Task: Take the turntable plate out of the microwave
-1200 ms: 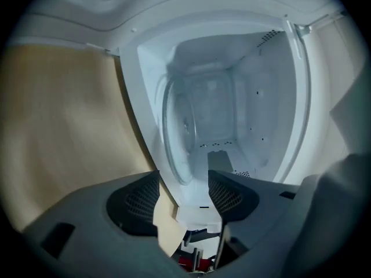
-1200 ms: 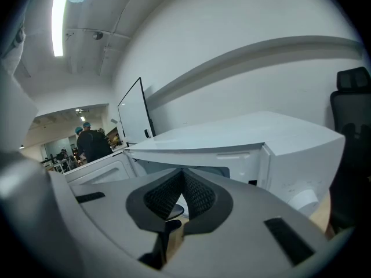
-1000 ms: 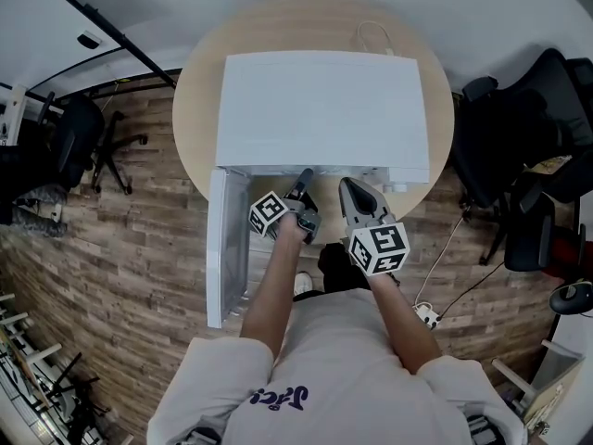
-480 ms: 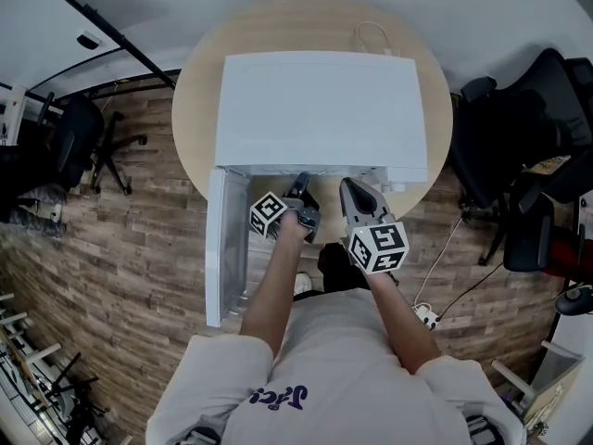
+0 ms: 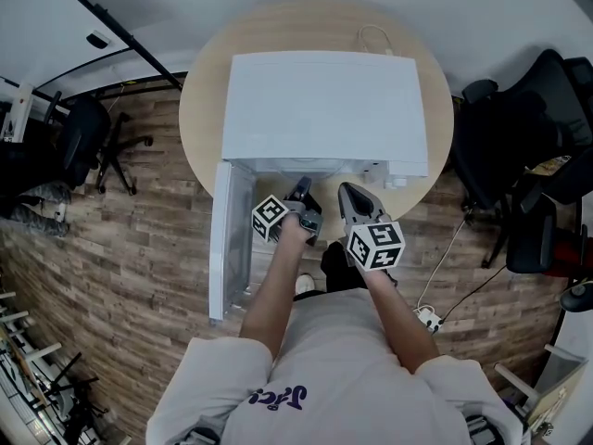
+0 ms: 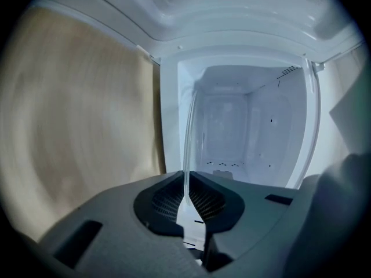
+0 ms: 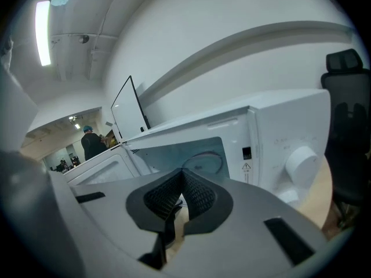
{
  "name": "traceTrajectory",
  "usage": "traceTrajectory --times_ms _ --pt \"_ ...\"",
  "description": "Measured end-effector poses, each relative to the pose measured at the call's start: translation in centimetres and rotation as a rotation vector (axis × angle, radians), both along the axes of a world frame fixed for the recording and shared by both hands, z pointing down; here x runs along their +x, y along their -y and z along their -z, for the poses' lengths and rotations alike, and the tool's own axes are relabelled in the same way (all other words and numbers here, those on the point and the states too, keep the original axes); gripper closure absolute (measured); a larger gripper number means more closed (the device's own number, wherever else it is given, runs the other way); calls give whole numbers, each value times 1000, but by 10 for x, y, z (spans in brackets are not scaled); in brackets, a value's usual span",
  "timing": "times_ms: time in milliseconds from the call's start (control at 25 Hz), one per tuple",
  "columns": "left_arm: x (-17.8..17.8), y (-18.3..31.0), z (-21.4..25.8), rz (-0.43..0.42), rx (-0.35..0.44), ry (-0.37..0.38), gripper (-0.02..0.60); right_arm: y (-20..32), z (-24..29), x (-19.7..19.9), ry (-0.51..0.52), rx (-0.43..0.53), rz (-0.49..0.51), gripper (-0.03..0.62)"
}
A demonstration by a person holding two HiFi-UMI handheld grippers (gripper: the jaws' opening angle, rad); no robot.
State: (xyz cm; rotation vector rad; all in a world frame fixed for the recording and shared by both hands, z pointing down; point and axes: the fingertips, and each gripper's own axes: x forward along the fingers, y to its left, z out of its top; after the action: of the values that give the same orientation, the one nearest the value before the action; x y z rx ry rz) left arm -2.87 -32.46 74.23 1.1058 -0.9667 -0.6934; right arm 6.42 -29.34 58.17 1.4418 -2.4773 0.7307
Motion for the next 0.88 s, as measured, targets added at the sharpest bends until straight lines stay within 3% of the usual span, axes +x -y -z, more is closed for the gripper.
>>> traceTrajectory --times_ms 240,440,600,720,880 --pt "-3 -25 -6 14 -18 -14 547 -13 -23 10 37 -68 -43 579" --pt "-5 -43 -8 13 -26 -22 548 -25 -51 15 148 -169 -74 579" --pt "-8 -52 -5 16 -38 -34 547 -33 -75 21 178 -216 -119 577" --pt "-8 -58 0 13 -38 -47 547 -37 -90 17 304 -271 -130 576" --pt "-7 -66 4 5 -36 -61 546 -40 -109 16 561 -374 -225 570"
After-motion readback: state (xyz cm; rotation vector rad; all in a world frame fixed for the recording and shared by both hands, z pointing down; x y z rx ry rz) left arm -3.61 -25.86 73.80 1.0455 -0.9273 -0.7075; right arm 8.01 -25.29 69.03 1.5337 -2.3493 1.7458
